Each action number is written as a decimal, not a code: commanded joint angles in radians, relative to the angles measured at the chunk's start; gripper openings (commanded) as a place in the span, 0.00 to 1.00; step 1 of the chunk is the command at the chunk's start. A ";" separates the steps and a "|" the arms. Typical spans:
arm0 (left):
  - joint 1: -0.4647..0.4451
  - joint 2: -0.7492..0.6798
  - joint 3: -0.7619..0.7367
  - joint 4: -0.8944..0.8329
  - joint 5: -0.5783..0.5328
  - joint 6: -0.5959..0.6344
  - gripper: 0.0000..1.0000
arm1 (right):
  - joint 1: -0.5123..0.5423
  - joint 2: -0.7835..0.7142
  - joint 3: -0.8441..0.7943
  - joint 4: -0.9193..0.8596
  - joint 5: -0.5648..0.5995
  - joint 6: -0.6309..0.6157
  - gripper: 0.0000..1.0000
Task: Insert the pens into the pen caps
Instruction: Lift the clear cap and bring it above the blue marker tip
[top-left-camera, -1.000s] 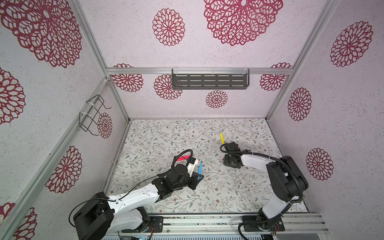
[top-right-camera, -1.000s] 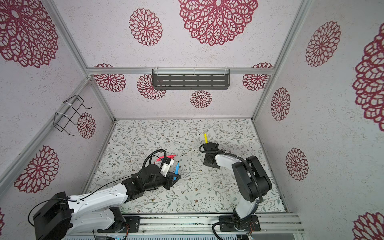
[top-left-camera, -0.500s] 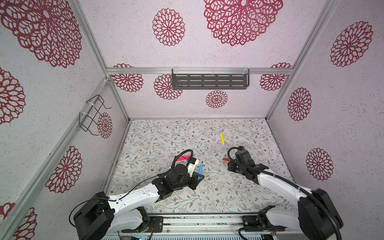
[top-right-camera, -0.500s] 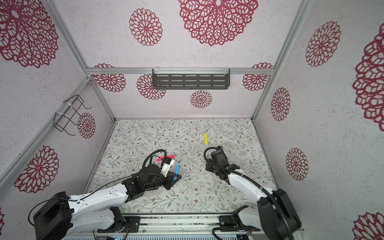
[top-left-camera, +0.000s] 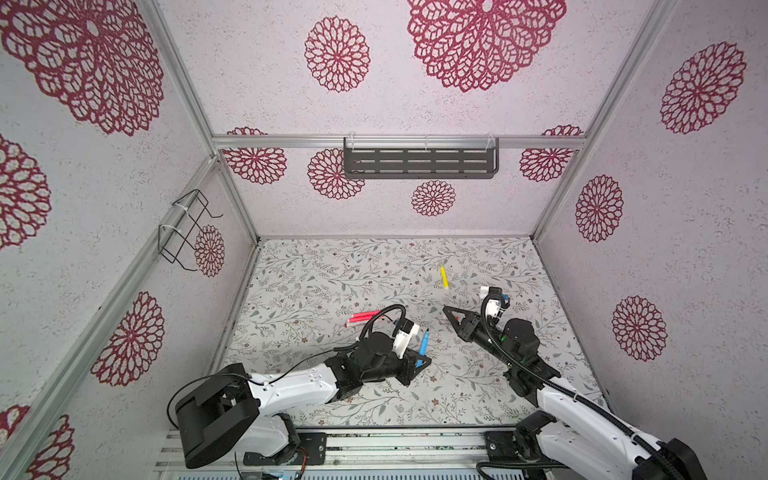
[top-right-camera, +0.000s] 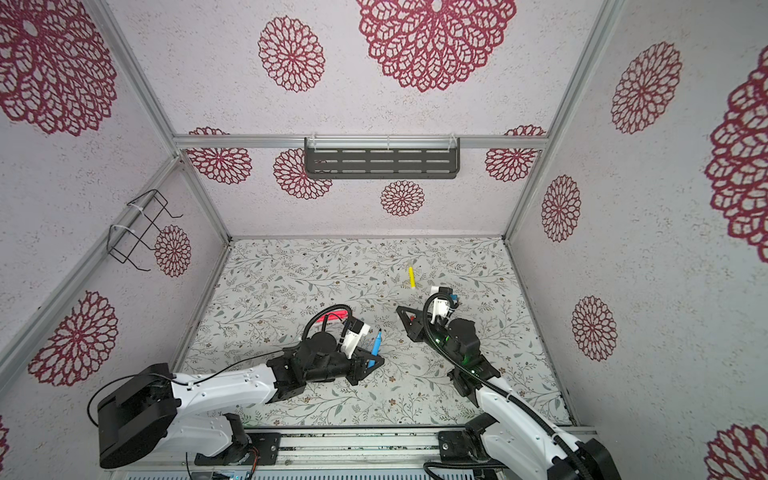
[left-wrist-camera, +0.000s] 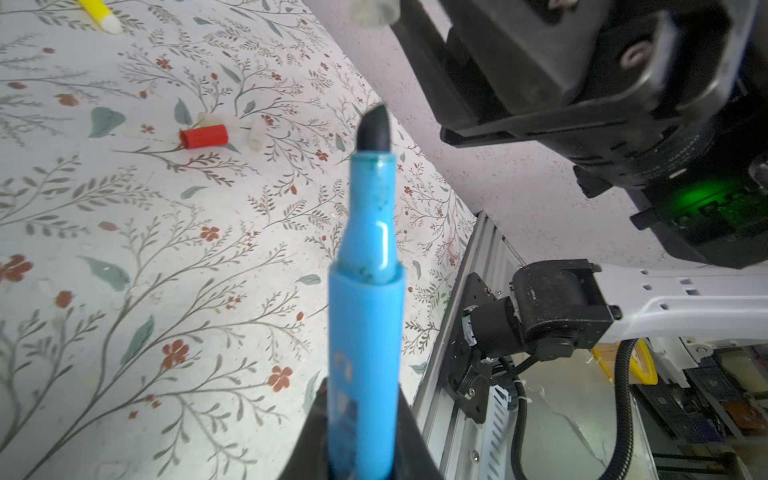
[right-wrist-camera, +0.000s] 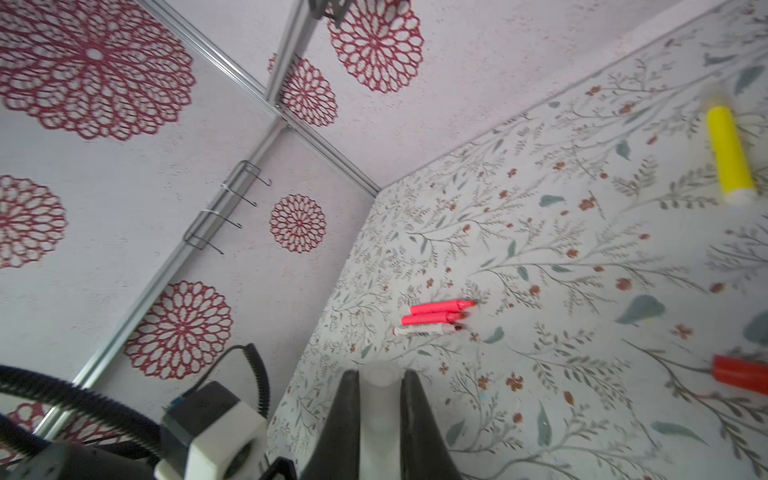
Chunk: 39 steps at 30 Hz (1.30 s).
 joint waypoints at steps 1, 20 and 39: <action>-0.012 0.019 0.034 0.079 -0.001 -0.018 0.00 | 0.007 -0.002 -0.001 0.201 -0.056 0.065 0.15; -0.013 0.006 0.045 0.073 -0.008 -0.005 0.00 | 0.090 0.006 -0.023 0.235 -0.041 0.038 0.13; -0.012 -0.033 0.040 0.067 -0.029 0.006 0.00 | 0.139 0.021 -0.047 0.234 -0.043 -0.014 0.12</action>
